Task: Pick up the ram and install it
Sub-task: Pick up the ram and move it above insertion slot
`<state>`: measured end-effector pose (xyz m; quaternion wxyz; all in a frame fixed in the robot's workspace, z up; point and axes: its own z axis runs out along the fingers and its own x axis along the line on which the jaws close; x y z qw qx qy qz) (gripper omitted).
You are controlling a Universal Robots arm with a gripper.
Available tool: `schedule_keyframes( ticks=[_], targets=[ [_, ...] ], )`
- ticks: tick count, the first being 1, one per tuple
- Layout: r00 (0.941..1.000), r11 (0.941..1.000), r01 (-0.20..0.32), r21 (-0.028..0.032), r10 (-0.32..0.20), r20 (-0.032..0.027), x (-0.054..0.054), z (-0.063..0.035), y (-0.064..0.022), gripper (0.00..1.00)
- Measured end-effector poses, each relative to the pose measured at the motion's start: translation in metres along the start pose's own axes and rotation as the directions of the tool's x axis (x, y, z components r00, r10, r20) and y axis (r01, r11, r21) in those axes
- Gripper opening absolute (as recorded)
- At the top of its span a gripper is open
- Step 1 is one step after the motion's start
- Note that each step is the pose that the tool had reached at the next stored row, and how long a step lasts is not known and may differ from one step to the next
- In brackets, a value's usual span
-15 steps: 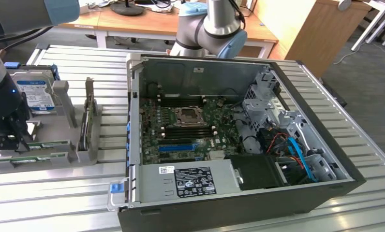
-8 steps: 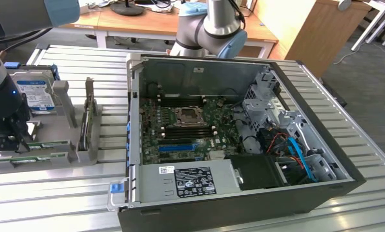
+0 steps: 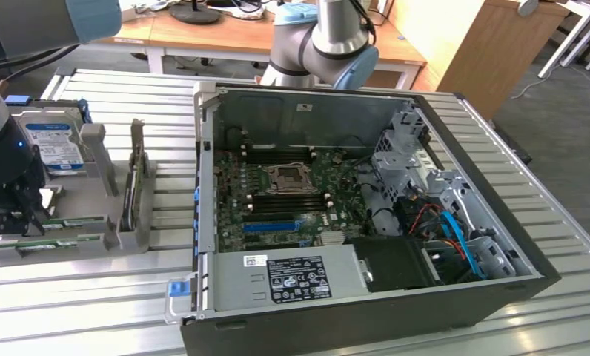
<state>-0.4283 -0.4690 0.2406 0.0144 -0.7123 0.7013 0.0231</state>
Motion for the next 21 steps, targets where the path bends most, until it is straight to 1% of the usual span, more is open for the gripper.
schedule_keyframes(
  ticks=[2, 21],
  targets=[
    [1.0, 1.0, 0.0, 0.0001, 0.0, 0.0001, 0.0, 0.0003, 0.0, 0.3],
    [1.0, 1.0, 0.0, 0.0003, 0.0, -0.0001, 0.001, 0.0172, -0.0002, 0.3]
  ],
)
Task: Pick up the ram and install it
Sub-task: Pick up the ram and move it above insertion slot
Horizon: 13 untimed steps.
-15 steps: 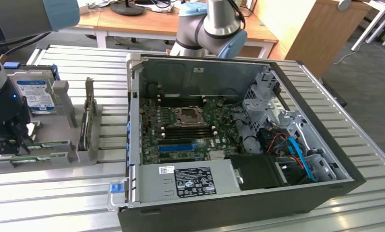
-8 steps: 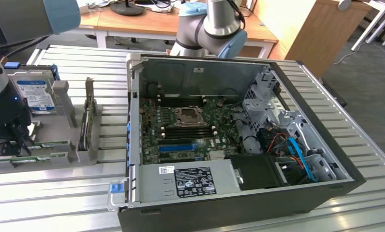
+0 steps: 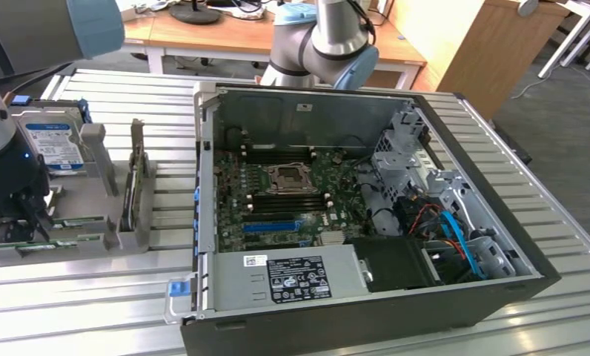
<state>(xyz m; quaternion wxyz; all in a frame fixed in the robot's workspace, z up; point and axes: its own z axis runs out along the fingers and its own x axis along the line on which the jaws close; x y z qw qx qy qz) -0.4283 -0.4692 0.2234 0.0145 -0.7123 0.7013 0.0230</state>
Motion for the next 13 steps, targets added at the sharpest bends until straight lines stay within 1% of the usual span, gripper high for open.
schedule_keyframes(
  ticks=[13],
  targets=[
    [1.0, 1.0, 0.0, 0.0, 0.0, 0.0, 0.0007, 0.0091, -0.0001, 0.3]
  ],
)
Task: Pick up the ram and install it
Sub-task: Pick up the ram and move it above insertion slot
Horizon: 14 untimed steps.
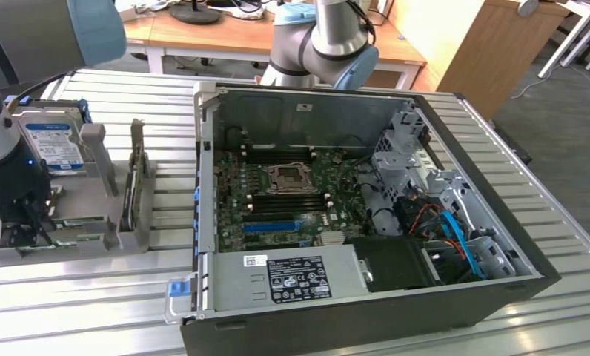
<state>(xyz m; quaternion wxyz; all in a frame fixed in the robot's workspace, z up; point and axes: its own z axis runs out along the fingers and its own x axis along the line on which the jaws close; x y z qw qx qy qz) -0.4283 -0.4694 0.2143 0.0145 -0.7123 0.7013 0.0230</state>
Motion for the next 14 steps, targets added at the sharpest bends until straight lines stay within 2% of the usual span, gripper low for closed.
schedule_keyframes(
  ticks=[8, 14],
  targets=[
    [1.0, 1.0, 0.0, -0.0001, 0.0, 0.0, 0.0002, 0.0031, 0.0, 0.3],
    [1.0, 1.0, 0.0, 0.0002, 0.0, 0.0037, 0.0013, 0.0033, -0.0049, 0.3]
  ],
)
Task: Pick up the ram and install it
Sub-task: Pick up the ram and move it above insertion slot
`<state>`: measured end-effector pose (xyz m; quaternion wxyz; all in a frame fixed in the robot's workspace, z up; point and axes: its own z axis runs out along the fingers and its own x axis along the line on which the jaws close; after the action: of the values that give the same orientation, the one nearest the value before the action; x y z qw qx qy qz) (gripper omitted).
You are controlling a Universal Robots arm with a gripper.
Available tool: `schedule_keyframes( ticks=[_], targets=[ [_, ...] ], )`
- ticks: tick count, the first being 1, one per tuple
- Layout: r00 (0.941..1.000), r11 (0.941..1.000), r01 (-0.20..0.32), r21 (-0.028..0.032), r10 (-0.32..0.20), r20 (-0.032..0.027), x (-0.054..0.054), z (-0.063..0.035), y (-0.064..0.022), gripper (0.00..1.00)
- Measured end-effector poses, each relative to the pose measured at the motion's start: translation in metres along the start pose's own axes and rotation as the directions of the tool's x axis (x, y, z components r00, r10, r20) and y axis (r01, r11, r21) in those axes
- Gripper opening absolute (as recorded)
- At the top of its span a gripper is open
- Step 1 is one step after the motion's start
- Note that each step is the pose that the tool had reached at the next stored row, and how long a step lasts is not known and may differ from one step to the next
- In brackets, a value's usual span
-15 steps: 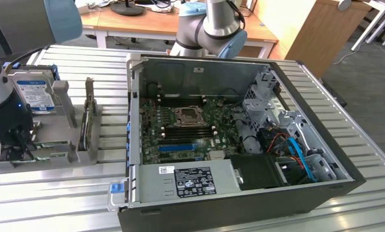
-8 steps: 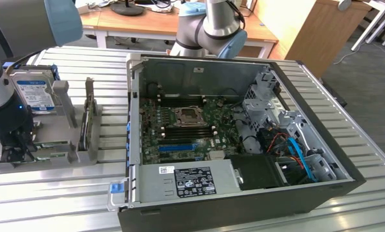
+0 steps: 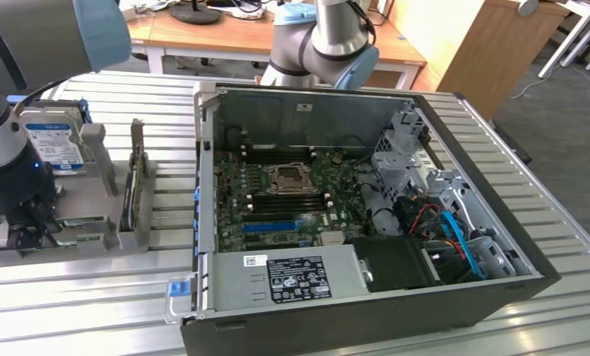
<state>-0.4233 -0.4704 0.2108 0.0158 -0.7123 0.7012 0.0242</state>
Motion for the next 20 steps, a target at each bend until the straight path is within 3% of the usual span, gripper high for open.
schedule_keyframes(
  ticks=[20],
  targets=[
    [1.0, 1.0, 0.0, 0.0002, 0.0, 0.0052, 0.002, 0.0006, -0.0136, 0.3]
  ],
)
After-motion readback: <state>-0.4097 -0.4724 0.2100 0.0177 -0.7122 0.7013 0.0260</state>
